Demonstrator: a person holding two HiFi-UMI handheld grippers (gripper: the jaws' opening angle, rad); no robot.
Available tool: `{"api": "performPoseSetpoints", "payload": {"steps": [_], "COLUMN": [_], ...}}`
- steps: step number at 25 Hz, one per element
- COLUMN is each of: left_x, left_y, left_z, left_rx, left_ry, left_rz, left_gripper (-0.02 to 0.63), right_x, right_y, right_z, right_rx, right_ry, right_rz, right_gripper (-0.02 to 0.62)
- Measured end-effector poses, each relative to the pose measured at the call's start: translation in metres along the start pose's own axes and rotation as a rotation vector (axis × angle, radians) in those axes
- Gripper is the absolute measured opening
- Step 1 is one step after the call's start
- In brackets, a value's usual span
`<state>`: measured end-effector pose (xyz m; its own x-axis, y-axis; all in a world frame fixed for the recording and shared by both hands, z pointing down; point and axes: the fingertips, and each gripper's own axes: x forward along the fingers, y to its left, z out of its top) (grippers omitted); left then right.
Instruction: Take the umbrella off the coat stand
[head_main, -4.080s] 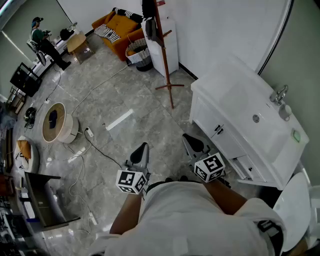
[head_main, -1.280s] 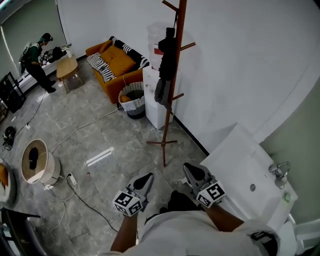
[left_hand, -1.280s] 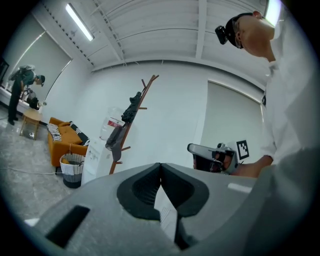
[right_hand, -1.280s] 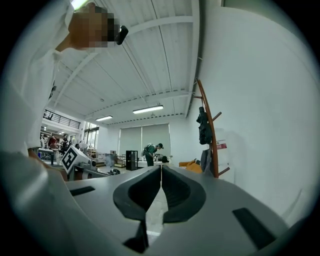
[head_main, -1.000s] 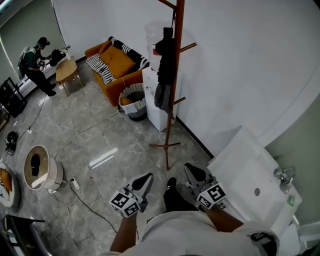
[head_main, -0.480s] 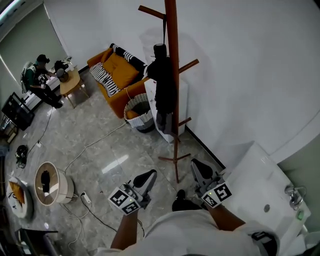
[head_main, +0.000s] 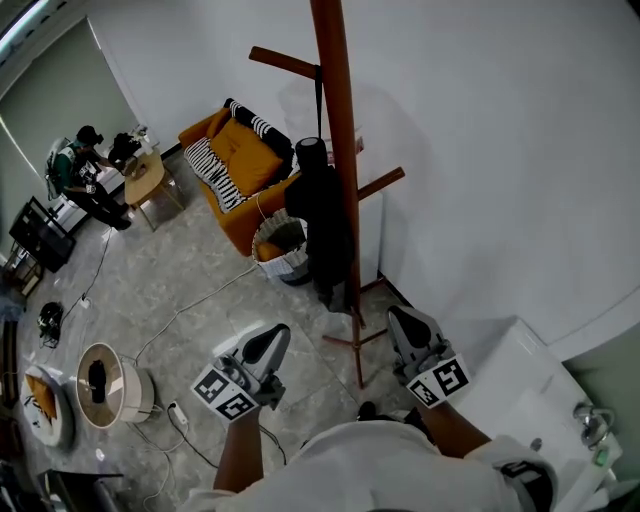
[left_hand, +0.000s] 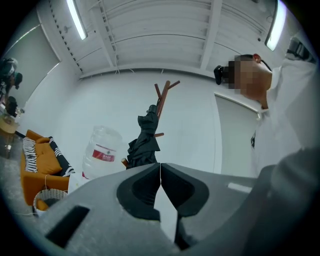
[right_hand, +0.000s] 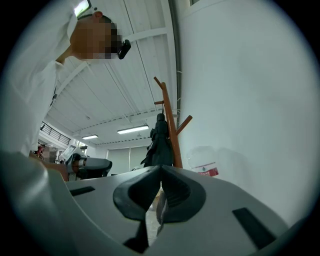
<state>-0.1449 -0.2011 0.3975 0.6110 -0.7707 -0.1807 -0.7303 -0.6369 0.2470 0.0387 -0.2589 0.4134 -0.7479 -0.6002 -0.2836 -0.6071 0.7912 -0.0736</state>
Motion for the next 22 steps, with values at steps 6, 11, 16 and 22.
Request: {"api": "performPoseSetpoints", "payload": {"steps": [6, 11, 16, 22], "left_x": [0.029, 0.054, 0.084, 0.116], "left_y": [0.028, 0.045, 0.058, 0.064], "left_z": [0.032, 0.057, 0.084, 0.094], "left_rx": [0.025, 0.050, 0.071, 0.085], "left_ry": [-0.003, 0.007, 0.015, 0.092], "left_rz": [-0.016, -0.075, -0.186, -0.356], "left_gripper": [0.018, 0.099, 0.175, 0.247], "right_x": [0.016, 0.027, 0.040, 0.049], "right_y": [-0.034, -0.050, -0.060, -0.062], "right_z": [0.019, 0.023, 0.026, 0.038], "right_rx": [-0.050, -0.076, -0.109, -0.138], "right_ry": [-0.035, -0.028, -0.027, -0.059], "right_rz": [-0.044, -0.087, -0.168, -0.291], "right_gripper": [0.017, 0.017, 0.017, 0.017]}}
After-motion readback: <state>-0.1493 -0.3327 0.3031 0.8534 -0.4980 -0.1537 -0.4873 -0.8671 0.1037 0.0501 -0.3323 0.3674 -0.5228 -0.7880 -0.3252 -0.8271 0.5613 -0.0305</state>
